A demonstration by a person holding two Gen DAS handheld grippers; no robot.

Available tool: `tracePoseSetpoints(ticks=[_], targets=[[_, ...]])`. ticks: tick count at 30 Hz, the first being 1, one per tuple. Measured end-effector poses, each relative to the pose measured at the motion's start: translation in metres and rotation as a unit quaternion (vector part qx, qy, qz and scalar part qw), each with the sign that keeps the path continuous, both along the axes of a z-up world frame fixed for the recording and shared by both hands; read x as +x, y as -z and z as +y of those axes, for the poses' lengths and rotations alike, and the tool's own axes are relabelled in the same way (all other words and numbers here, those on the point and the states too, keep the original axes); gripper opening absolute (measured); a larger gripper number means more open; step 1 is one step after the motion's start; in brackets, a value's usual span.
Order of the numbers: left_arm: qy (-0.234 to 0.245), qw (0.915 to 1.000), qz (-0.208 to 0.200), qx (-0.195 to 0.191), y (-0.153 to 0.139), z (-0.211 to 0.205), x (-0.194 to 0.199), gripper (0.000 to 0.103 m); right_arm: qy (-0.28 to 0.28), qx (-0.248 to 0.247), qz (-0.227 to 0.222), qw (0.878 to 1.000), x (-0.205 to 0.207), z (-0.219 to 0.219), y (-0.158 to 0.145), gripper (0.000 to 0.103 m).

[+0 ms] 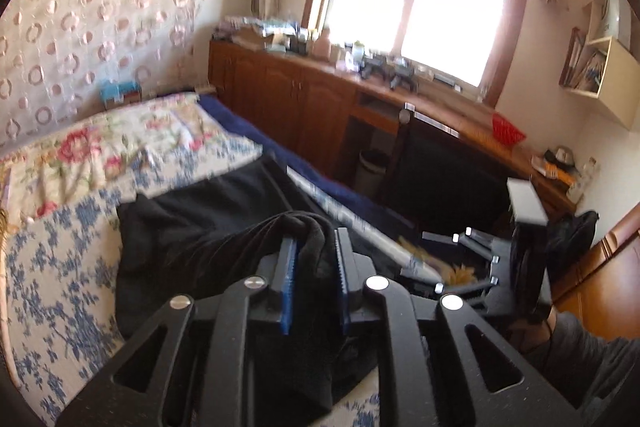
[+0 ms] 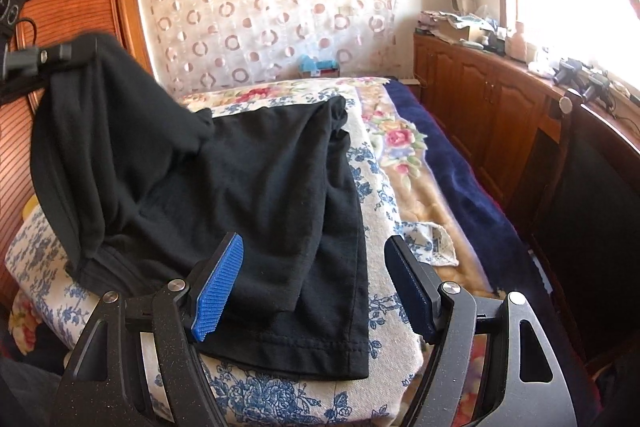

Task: Fold small clothes
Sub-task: 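Grasp the shirt side with the left tool and fold it inward, then open the left tool and release the folded side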

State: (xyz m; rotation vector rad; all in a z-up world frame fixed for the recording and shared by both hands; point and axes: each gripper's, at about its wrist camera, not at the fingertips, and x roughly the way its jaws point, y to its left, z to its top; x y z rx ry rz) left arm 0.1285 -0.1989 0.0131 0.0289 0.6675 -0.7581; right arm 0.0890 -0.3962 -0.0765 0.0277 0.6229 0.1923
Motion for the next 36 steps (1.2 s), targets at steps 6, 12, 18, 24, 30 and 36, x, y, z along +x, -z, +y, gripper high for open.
tracePoseSetpoints(ticks=[6,12,18,24,30,36], targets=[[0.003,0.9996,0.015,0.023,0.022,0.002,-0.012,0.052,-0.001,0.000,0.001,1.000,0.003,0.001,-0.001,0.075],[-0.038,0.9987,0.015,0.032,0.038,0.031,-0.022,0.054,-0.004,-0.008,-0.003,1.000,0.005,0.008,-0.007,0.075],[-0.094,0.9949,0.016,0.031,0.052,0.072,-0.027,0.054,-0.017,-0.018,-0.004,1.000,0.010,0.019,-0.012,0.075],[-0.149,0.9875,0.014,0.049,0.071,0.113,-0.037,0.054,-0.039,-0.028,-0.004,0.999,0.020,0.040,-0.013,0.075],[-0.183,0.9819,0.019,0.046,0.081,0.144,-0.043,0.054,-0.067,-0.039,-0.005,0.997,0.032,0.067,-0.016,0.075],[-0.206,0.9774,0.021,0.041,0.085,0.165,-0.044,0.054,-0.101,-0.054,-0.007,0.993,0.047,0.098,-0.021,0.075]])
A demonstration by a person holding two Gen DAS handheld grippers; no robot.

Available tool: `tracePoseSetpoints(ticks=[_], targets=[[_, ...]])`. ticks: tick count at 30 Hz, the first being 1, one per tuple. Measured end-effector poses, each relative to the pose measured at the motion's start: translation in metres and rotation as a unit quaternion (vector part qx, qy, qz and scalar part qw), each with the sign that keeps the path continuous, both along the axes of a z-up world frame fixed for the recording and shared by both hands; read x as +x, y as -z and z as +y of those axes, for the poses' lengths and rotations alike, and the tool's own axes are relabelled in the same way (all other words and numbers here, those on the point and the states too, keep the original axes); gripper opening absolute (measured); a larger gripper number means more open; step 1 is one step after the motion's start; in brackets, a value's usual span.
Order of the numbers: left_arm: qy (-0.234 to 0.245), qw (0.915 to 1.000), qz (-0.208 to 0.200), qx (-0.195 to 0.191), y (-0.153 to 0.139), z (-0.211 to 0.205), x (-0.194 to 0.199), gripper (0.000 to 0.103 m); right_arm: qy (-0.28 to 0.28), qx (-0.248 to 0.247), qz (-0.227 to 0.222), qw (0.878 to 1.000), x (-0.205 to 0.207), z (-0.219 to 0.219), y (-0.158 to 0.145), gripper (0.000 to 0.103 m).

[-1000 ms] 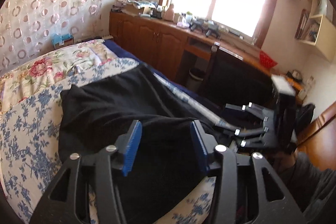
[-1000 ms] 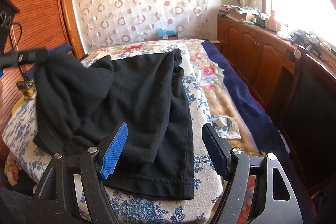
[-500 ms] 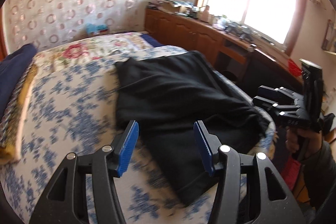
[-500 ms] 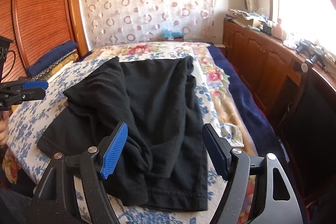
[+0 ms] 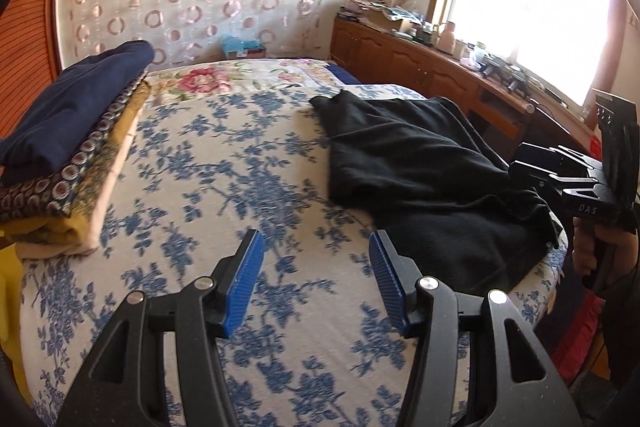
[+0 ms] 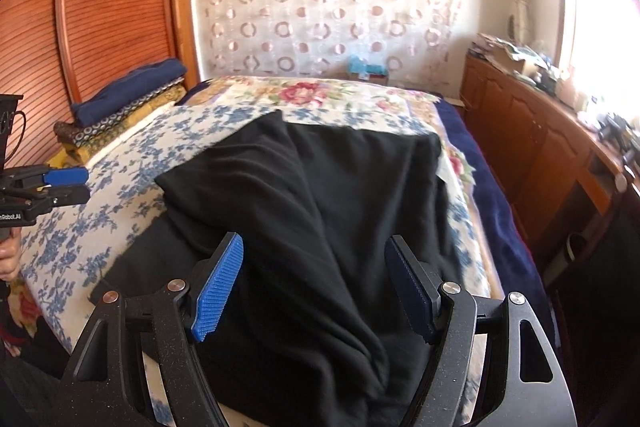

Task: Fold small clothes
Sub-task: 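Open the left tool and release the folded side, then grasp the other shirt side with the right tool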

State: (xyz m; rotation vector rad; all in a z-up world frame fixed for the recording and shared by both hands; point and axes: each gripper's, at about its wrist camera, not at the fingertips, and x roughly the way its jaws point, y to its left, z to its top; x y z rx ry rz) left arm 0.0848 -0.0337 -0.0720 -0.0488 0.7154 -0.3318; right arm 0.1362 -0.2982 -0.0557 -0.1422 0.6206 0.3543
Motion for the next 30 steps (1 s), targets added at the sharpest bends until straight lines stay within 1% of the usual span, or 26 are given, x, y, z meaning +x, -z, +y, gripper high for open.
tracePoseSetpoints(ticks=[7,15,21,25,30], targets=[[-0.013,0.9999,-0.002,0.003,0.001,0.014,-0.002,0.054,-0.044,-0.019,0.004,0.999,0.020,0.039,-0.003,0.075],[-0.020,0.9998,-0.004,-0.002,0.001,0.022,-0.004,0.054,-0.097,-0.046,0.029,0.994,0.048,0.090,0.003,0.075],[-0.020,0.9997,-0.011,-0.006,-0.002,0.022,-0.006,0.054,-0.147,-0.070,0.064,0.985,0.066,0.133,0.018,0.075],[-0.019,0.9997,-0.013,-0.006,-0.002,0.023,-0.009,0.054,-0.163,-0.085,0.085,0.979,0.077,0.153,0.031,0.075],[-0.020,0.9997,-0.010,-0.008,0.001,0.022,-0.010,0.054,-0.167,-0.101,0.100,0.976,0.085,0.163,0.042,0.075]])
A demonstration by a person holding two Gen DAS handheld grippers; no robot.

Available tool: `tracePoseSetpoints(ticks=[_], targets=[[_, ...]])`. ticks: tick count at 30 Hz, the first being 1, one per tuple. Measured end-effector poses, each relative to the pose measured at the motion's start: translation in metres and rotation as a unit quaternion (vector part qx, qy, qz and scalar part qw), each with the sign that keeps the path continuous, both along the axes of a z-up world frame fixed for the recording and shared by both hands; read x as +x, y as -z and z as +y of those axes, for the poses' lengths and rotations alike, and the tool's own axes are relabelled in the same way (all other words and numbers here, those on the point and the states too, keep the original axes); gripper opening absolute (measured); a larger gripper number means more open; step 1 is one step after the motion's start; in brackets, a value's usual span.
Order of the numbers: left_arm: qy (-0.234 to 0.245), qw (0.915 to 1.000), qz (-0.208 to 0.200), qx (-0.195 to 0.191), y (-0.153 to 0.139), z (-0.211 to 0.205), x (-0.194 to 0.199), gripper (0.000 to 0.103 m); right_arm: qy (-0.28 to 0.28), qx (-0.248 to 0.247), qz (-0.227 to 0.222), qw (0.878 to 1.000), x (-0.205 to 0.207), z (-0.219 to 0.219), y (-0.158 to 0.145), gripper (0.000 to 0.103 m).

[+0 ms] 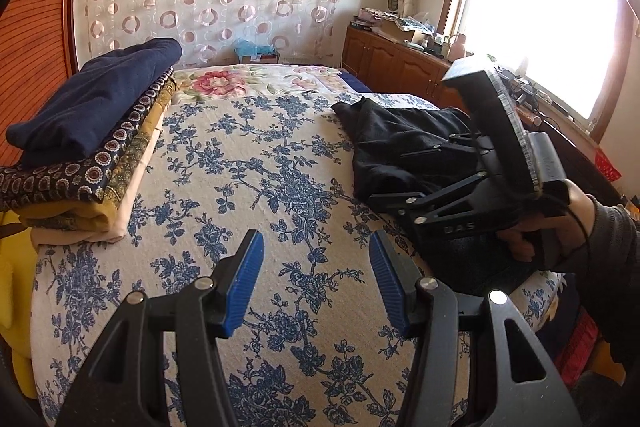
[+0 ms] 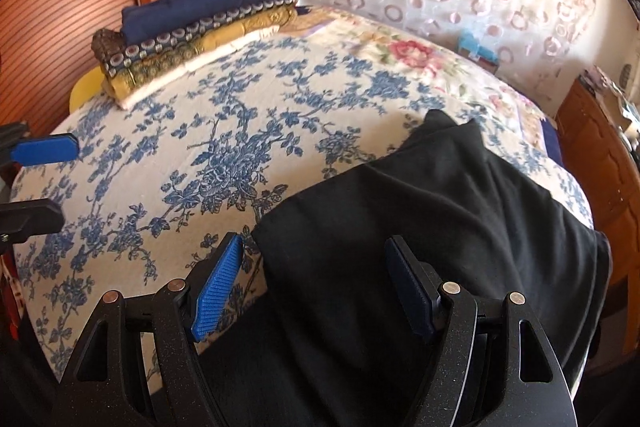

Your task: Fold small clothes

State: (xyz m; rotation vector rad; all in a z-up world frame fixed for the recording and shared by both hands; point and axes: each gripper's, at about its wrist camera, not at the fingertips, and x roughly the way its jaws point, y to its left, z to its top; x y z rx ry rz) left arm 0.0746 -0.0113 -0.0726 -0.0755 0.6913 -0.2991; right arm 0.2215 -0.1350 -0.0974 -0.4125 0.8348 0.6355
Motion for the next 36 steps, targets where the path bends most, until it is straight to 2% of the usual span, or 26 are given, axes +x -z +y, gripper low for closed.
tracePoseSetpoints(ticks=[3,10,11,13,15,18,23,26,36], targets=[[0.000,1.0000,0.001,-0.002,0.001,0.000,0.000,0.054,0.008,-0.019,0.001,1.000,0.003,0.002,0.010,0.075],[0.005,1.0000,0.001,-0.007,0.002,-0.001,-0.003,0.054,0.013,-0.013,-0.005,1.000,0.002,-0.001,0.010,0.075],[0.005,1.0000,0.001,-0.008,0.001,-0.001,-0.004,0.054,0.015,-0.014,-0.007,1.000,0.002,0.000,0.010,0.071],[0.003,1.0000,-0.004,-0.007,0.000,-0.002,-0.005,0.054,0.017,-0.014,-0.010,1.000,0.002,-0.001,0.008,0.056],[0.001,0.9999,-0.006,-0.011,-0.001,-0.002,-0.005,0.054,0.017,-0.014,-0.010,1.000,0.003,-0.002,0.007,0.034],[-0.001,0.9999,-0.008,-0.013,-0.001,-0.001,-0.005,0.054,0.014,0.003,-0.001,1.000,0.007,-0.009,0.000,0.010],[0.000,0.9999,-0.004,-0.012,0.001,-0.002,-0.004,0.054,0.038,0.063,-0.023,0.997,0.017,-0.039,-0.035,0.007],[0.004,0.9999,-0.003,-0.011,0.001,-0.006,-0.004,0.054,0.063,0.081,-0.044,0.994,0.028,-0.062,-0.055,0.006],[0.020,0.9998,0.005,-0.005,0.007,-0.020,-0.003,0.054,0.153,0.055,-0.092,0.983,0.078,-0.137,-0.081,0.006]])
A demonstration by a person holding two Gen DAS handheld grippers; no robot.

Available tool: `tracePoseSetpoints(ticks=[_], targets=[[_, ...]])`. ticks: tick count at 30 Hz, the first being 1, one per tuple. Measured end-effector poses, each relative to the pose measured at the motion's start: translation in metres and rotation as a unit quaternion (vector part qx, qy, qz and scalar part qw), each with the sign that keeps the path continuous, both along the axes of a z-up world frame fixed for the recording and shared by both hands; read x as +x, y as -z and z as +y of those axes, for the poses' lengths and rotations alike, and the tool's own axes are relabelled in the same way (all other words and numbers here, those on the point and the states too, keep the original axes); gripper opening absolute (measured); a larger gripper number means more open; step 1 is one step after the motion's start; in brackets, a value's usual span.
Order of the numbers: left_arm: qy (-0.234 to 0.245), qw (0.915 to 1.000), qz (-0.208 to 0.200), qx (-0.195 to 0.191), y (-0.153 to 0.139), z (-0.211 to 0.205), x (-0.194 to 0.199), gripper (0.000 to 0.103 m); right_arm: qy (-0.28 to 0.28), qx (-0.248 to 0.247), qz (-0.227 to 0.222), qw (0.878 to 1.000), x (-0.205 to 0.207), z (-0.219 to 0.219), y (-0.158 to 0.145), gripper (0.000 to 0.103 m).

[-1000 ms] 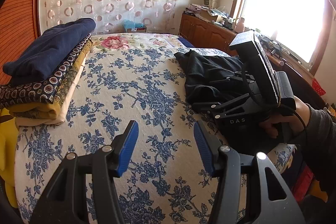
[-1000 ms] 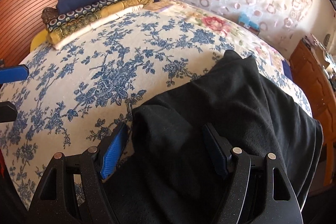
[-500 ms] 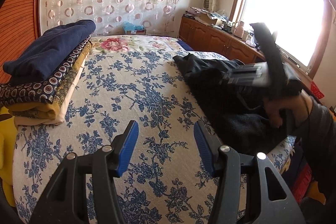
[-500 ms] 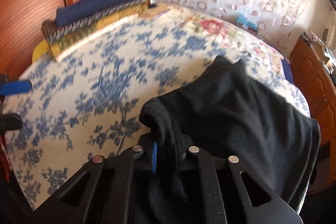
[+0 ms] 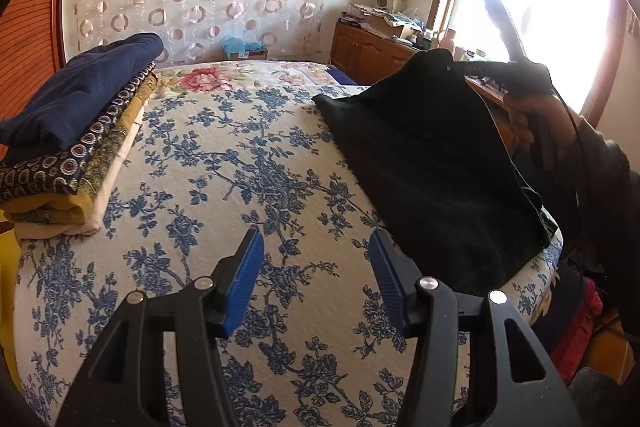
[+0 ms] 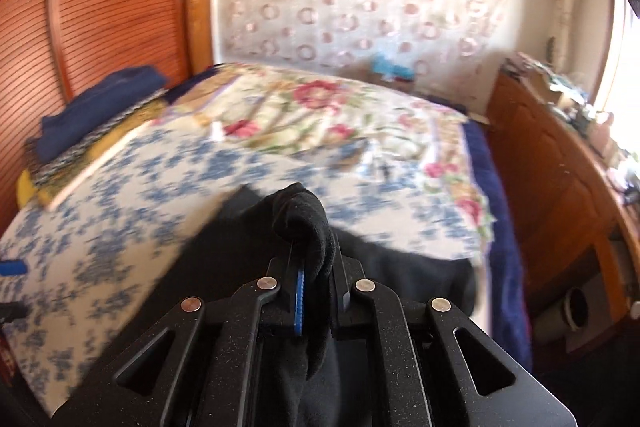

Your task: Fold small clothes

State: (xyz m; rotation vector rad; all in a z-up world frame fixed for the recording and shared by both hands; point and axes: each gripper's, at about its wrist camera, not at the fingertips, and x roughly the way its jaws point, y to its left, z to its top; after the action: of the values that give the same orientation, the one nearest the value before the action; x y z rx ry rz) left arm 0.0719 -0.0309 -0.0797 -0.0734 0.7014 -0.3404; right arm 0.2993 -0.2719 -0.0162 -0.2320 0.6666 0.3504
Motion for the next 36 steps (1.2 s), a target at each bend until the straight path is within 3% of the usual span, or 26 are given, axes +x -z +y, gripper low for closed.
tracePoseSetpoints(ticks=[7,12,19,23,28,33,36], targets=[[0.005,1.0000,0.003,0.004,0.002,-0.005,0.000,0.054,0.065,0.009,0.030,0.997,0.041,-0.042,0.018,0.006],[0.007,0.9999,0.004,0.006,0.002,-0.007,0.002,0.054,0.094,0.008,0.040,0.995,0.048,-0.053,0.029,0.006],[0.014,0.9999,0.006,0.006,0.004,-0.012,0.004,0.054,0.116,-0.015,-0.006,0.993,0.040,-0.065,0.018,0.006],[0.019,0.9998,0.006,0.007,0.005,-0.018,0.004,0.054,0.146,0.019,0.002,0.989,0.044,-0.086,0.010,0.006],[0.028,0.9995,0.008,0.008,0.006,-0.026,0.004,0.054,0.127,0.028,-0.010,0.991,0.021,-0.092,0.003,0.006],[0.042,0.9990,0.009,0.010,0.007,-0.037,0.003,0.054,0.106,0.022,-0.003,0.994,-0.025,-0.089,0.015,0.029],[0.048,0.9987,0.011,0.012,0.008,-0.044,0.003,0.054,0.084,0.013,0.003,0.996,-0.065,-0.085,0.029,0.033]])
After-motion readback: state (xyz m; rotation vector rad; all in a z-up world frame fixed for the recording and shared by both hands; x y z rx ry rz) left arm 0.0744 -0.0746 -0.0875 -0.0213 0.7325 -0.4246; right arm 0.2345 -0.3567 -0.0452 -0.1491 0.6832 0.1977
